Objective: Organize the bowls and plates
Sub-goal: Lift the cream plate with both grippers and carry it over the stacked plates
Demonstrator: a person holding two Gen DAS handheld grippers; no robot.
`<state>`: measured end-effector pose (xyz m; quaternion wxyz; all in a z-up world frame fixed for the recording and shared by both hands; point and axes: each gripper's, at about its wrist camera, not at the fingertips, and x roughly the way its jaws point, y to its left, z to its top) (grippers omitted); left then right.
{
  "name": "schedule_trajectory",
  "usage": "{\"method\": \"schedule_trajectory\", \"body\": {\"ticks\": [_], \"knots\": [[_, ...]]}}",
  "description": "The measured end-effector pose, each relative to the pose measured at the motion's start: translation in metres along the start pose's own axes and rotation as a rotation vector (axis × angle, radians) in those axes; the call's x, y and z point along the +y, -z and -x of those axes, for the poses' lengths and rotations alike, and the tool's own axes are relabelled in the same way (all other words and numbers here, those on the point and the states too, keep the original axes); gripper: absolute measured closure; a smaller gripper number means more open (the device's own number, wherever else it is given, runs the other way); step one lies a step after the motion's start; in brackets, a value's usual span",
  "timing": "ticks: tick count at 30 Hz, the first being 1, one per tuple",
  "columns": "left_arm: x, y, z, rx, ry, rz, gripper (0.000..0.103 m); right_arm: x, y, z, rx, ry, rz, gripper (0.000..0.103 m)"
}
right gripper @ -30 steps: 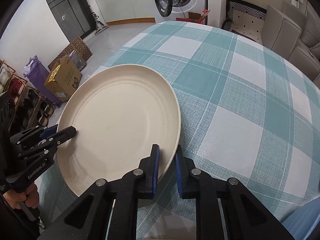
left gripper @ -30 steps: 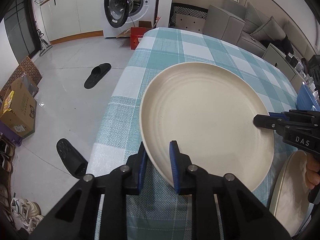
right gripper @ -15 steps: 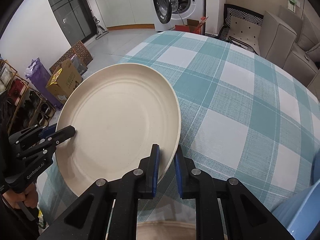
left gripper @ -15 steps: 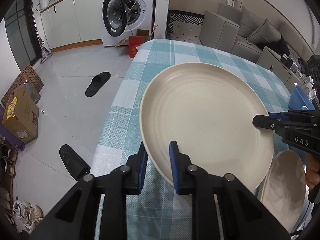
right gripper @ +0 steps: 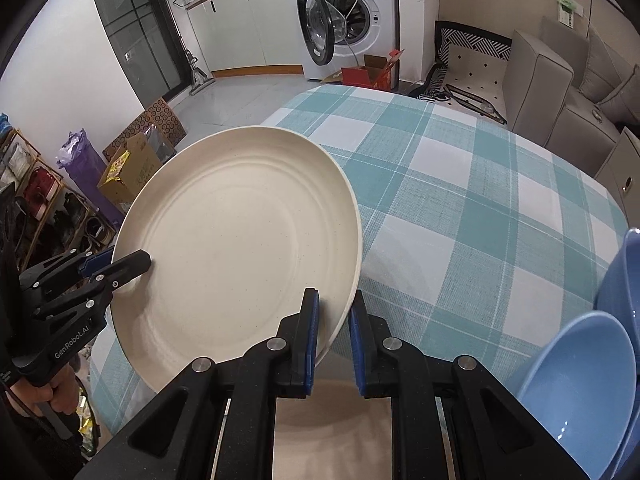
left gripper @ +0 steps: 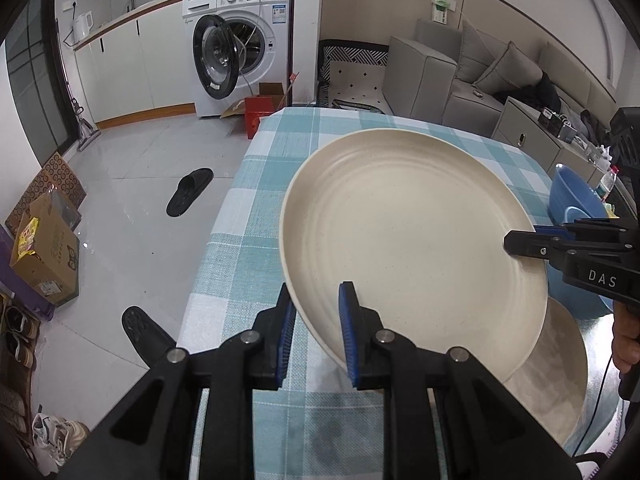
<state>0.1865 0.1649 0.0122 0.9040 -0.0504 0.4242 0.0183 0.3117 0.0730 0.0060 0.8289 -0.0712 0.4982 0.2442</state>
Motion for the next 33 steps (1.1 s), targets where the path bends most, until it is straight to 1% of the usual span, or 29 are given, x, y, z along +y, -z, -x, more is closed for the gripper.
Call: {"method": "schedule_trajectory", "body": {"ticks": [7,16,24,33], "knots": [[-0.019,0.006,0.020,-0.022,0.006,-0.025,0.083,-0.005,0.020,0.033,-0.025,0.013,-0.002,0.088],[-0.043,0.020,0.036,-0.041,0.021,-0.058,0.083,-0.012,0.053,0.064,-0.050,0.031,-0.001,0.088],[-0.060,0.031,0.048,-0.047,0.036,-0.092,0.083,-0.018,0.076,0.084,-0.052,0.045,-0.004,0.088],[-0.078,0.044,0.051,-0.043,0.059,-0.118,0.083,-0.028,0.101,0.097,-0.051,0.060,-0.026,0.088]]}}
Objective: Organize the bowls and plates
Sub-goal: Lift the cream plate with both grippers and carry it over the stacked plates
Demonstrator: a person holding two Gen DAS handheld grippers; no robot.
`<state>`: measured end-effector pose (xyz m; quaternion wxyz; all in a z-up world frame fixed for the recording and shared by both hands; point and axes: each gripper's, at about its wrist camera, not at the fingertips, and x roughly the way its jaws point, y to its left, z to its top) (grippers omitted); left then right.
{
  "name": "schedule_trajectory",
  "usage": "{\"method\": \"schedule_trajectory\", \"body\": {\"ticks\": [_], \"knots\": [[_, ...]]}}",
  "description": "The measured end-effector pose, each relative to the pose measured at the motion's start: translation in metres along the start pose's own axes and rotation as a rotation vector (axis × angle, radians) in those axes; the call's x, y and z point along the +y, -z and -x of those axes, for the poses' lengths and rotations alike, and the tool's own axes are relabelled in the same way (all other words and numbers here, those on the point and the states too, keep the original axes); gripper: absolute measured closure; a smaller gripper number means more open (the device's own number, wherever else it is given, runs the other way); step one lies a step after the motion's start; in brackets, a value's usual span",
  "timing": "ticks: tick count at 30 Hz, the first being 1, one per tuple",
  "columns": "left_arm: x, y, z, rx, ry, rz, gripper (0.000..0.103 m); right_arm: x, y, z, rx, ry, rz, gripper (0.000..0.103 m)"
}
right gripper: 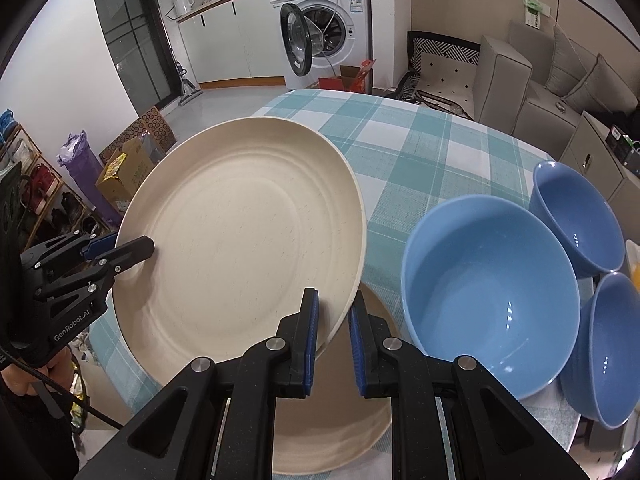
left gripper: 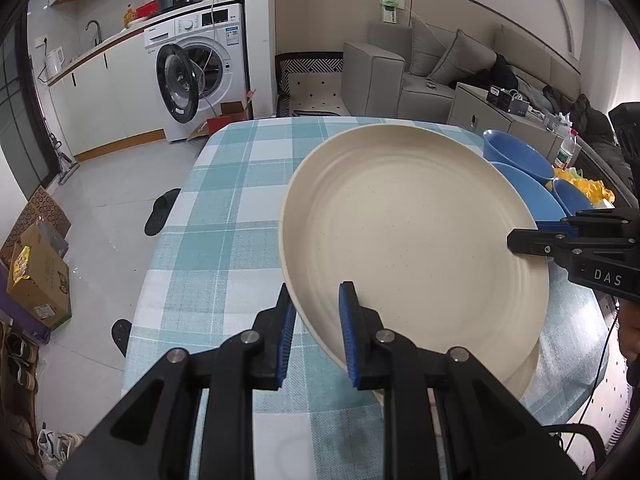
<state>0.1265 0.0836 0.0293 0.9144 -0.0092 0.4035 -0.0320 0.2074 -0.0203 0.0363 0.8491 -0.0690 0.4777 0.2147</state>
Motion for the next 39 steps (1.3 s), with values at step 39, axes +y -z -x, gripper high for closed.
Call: {"method": "schedule_trajectory", "body": {"ticks": [39], "knots": [[-0.041,0.044,-0.028,0.103,0.027,-0.074,0.083,-0.018,0.073,-0.020,0.077,0.055,-0.022,0.087]]}}
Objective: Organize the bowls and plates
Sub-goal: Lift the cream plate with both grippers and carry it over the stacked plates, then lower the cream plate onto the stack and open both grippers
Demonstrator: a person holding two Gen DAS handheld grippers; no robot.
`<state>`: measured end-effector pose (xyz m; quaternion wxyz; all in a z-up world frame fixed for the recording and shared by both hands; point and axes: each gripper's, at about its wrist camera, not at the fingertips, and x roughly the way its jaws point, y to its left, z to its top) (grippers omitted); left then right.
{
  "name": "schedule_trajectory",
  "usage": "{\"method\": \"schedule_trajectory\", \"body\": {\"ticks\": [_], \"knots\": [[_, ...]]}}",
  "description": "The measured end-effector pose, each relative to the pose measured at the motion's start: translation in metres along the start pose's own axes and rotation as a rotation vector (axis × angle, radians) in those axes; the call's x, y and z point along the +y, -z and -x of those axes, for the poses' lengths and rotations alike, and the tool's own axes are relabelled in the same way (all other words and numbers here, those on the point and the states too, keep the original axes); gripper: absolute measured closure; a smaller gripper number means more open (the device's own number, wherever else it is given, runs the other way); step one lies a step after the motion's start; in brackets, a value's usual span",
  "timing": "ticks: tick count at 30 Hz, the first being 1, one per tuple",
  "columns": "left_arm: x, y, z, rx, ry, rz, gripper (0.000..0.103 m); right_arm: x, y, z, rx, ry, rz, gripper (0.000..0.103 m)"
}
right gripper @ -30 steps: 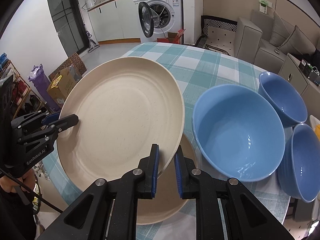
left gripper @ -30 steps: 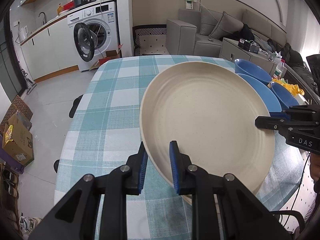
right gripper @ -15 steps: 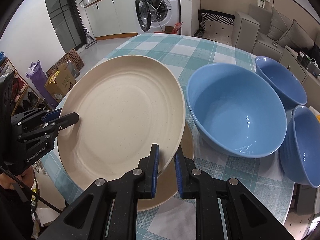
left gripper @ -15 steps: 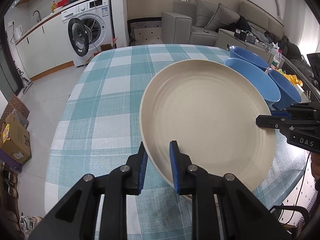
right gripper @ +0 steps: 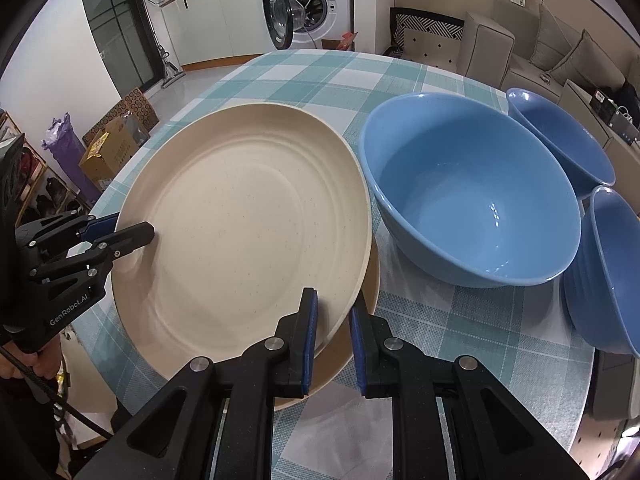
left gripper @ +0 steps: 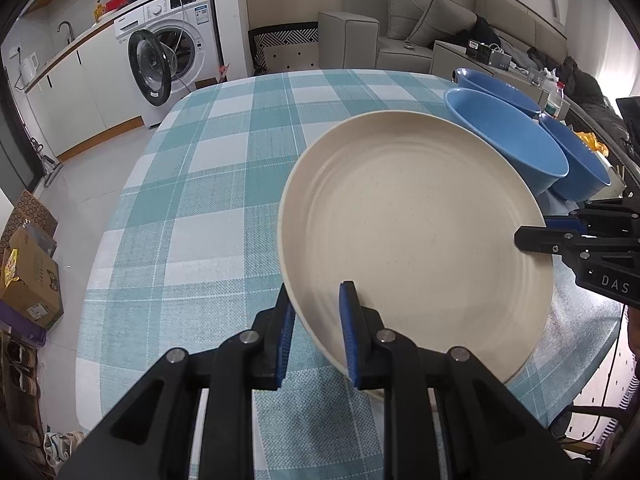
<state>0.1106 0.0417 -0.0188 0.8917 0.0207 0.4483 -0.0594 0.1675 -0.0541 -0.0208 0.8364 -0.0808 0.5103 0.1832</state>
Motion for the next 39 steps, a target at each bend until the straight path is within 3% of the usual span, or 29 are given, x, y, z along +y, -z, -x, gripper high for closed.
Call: {"method": "schedule_trajectory", "body": {"ticks": [39], "knots": [[-0.013,0.009,-0.012,0.042,-0.037,-0.082,0.078,0.016,0.011,-0.006,0.041,0.145,0.112,0.083]]}}
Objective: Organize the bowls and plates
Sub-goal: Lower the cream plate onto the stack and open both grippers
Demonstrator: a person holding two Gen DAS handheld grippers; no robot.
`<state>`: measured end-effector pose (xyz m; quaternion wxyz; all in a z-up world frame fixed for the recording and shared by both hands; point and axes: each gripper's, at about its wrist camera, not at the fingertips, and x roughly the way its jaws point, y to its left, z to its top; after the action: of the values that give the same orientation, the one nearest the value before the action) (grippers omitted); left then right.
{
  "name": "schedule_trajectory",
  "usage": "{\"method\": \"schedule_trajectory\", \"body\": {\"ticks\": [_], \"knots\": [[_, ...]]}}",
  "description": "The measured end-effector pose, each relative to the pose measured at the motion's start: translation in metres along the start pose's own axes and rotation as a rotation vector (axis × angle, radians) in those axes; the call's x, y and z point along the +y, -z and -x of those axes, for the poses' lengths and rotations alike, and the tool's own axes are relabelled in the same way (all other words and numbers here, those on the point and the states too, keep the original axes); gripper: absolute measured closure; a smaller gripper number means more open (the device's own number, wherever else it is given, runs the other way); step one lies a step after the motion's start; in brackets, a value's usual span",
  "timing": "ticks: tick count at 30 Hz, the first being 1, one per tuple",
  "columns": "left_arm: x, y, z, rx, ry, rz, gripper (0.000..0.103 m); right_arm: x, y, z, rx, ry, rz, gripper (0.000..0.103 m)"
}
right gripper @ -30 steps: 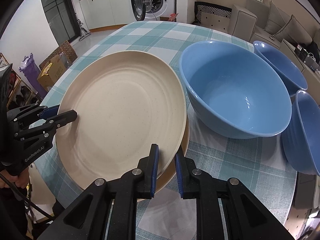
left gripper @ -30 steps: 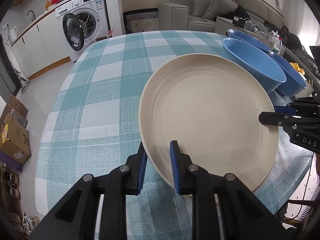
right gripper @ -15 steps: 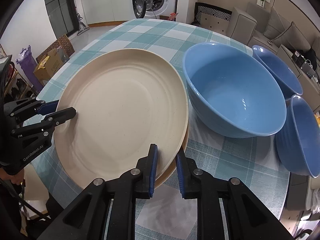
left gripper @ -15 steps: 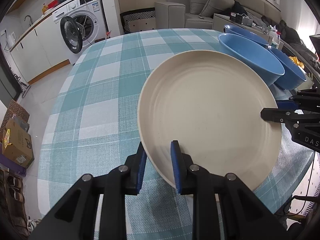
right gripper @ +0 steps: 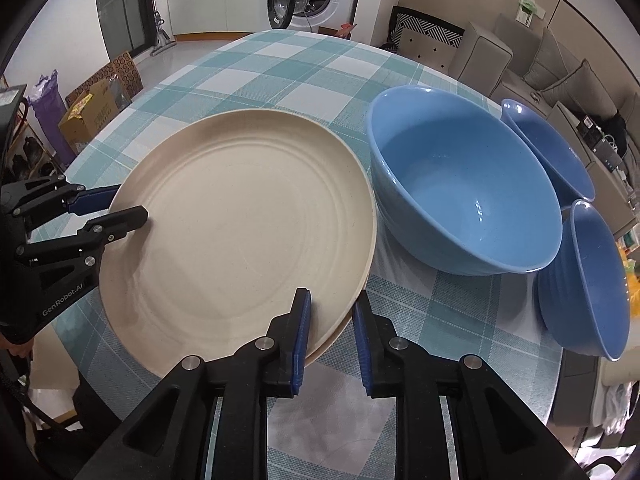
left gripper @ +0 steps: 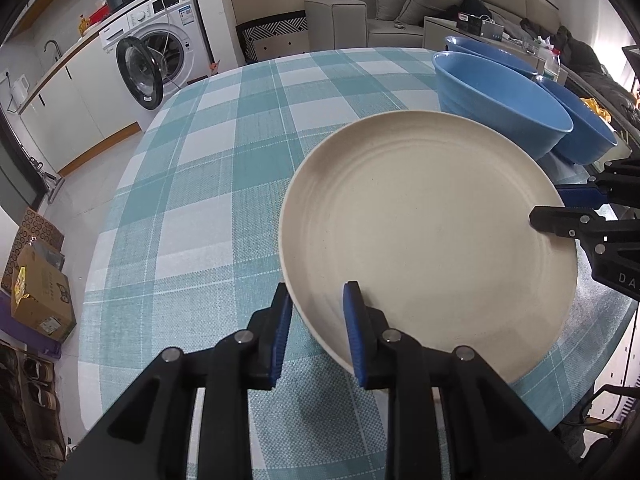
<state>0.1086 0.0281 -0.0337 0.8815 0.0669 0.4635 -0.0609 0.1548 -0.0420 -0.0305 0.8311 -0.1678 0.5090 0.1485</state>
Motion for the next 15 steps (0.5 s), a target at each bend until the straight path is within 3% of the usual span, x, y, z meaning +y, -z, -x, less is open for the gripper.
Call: {"method": "schedule_trajectory", "body": {"ticks": [15], "knots": [[-0.002,0.002,-0.002,-0.001,-0.016,-0.029,0.077,0.000,0.004,-0.010,0.018,0.029,0.006,0.081]]}}
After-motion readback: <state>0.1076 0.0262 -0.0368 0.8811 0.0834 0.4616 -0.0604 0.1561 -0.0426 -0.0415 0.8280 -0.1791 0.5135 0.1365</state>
